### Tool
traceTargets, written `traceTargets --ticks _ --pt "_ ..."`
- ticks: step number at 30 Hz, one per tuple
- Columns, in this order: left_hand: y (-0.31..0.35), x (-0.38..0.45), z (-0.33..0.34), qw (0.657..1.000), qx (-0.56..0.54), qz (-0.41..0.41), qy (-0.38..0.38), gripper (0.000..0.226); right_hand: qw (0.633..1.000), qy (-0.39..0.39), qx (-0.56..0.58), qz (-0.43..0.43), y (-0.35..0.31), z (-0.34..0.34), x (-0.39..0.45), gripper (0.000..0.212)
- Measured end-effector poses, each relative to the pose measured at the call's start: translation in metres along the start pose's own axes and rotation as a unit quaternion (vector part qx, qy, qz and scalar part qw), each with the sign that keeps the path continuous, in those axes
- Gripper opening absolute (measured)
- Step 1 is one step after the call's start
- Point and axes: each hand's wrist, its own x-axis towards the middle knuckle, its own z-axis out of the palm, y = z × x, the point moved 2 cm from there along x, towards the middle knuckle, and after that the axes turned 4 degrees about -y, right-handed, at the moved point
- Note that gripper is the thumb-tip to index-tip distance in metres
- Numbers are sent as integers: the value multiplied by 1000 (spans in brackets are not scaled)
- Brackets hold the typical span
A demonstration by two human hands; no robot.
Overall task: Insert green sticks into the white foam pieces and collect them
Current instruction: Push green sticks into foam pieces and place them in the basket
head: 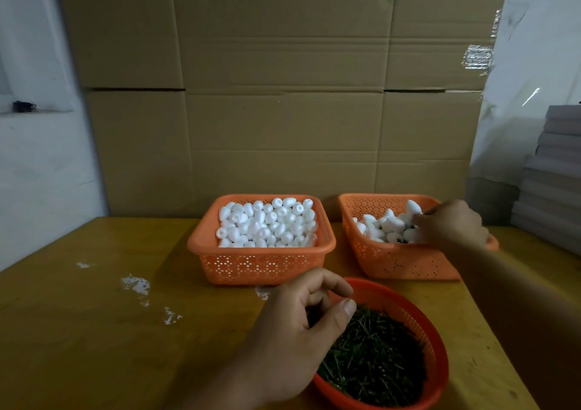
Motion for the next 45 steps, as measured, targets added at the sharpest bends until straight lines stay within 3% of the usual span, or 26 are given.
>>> traceTargets --ticks 7,12,16,19,22,28,32,35,39,42,45 --pt "0 0 1 1000 5 7 -3 18 999 -33 39 10 0 -4 0 45" --pt "1 -1 3 1000 10 12 2 20 997 -37 73 -14 2 -7 -7 26" --pt "1 0 2 1000 11 13 1 20 988 24 141 -56 5 -10 -14 12" --pt "2 0 2 1000 16 21 2 19 968 80 218 -93 3 -14 -25 16" --pt "1 0 2 999 24 22 6 30 940 85 308 -119 -4 -20 -43 18" --pt "-3 2 2 999 25 17 9 46 895 19 406 -186 -17 -35 -104 24" --pt "-4 2 1 1000 20 19 14 44 886 -65 401 -224 -21 -35 -143 17" --pt "-1 1 -3 999 29 26 28 34 877 -184 352 -271 -18 -34 -165 12" --pt "2 7 -19 995 81 2 66 15 864 -335 179 -331 -13 -34 -182 7" --pt "-5 18 -43 980 146 -31 131 23 866 -326 102 -364 -13 -29 -188 5" --pt "-13 38 -73 954 245 -62 162 20 863 -313 101 -384 -15 -27 -193 6"
